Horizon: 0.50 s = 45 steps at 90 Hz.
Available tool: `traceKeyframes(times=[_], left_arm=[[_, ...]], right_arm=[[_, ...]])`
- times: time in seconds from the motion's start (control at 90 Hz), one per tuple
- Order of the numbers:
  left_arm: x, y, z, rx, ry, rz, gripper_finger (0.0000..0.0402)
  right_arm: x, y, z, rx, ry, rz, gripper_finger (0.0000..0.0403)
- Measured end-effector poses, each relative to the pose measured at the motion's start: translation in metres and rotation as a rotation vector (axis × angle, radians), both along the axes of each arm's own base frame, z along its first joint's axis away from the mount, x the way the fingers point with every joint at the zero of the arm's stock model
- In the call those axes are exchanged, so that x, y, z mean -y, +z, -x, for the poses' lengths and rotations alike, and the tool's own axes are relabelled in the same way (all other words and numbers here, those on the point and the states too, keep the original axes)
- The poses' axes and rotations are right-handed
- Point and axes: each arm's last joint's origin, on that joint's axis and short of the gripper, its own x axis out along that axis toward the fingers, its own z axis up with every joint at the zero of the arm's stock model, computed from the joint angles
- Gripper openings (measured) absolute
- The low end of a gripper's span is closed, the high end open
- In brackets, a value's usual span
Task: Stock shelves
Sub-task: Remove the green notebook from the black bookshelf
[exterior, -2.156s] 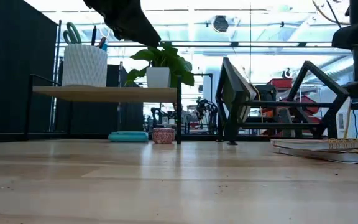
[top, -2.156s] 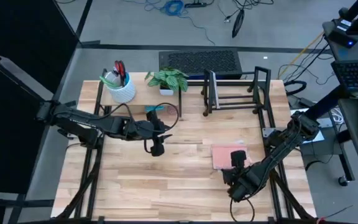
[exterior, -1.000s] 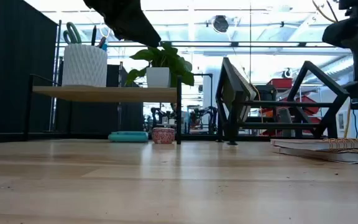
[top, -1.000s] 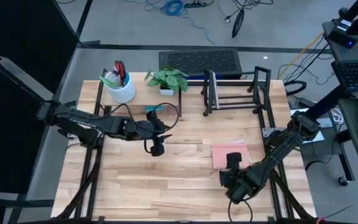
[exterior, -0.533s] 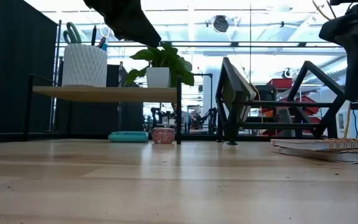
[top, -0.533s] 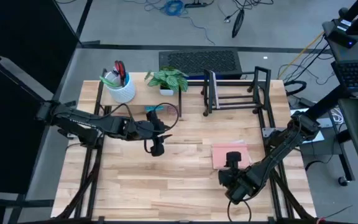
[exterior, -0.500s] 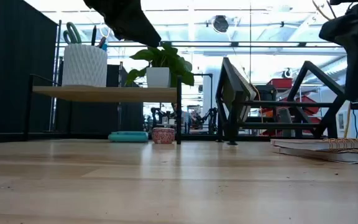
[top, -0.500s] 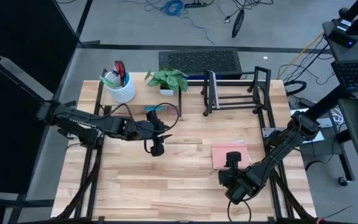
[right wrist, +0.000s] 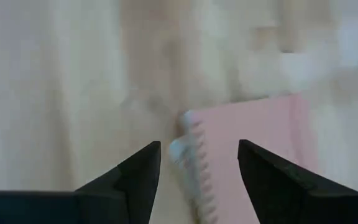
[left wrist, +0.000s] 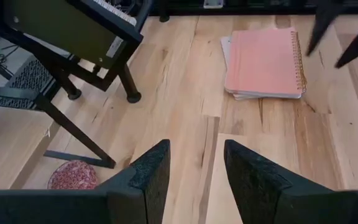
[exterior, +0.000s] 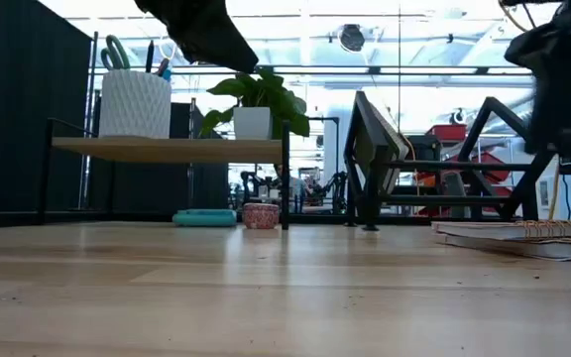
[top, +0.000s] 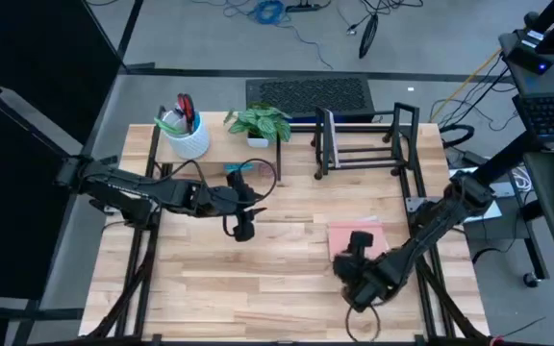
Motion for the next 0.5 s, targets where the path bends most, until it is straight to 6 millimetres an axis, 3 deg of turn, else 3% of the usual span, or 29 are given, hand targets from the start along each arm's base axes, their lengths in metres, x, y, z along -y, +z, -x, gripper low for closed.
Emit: traceKeyframes(times=[0.211, 0.5], left_arm=[[0.000, 0.004, 0.004, 0.006, 0.007, 0.013, 0.0140], [-0.001, 0.005, 0.004, 0.005, -0.013, -0.025, 0.0140]], right_arm=[[0.041, 0.037, -0.010, 0.242, -0.171, 0.094, 0.0198], [0.136, 0.093, 0.002, 0.416, -0.482, 0.223, 0.0198]])
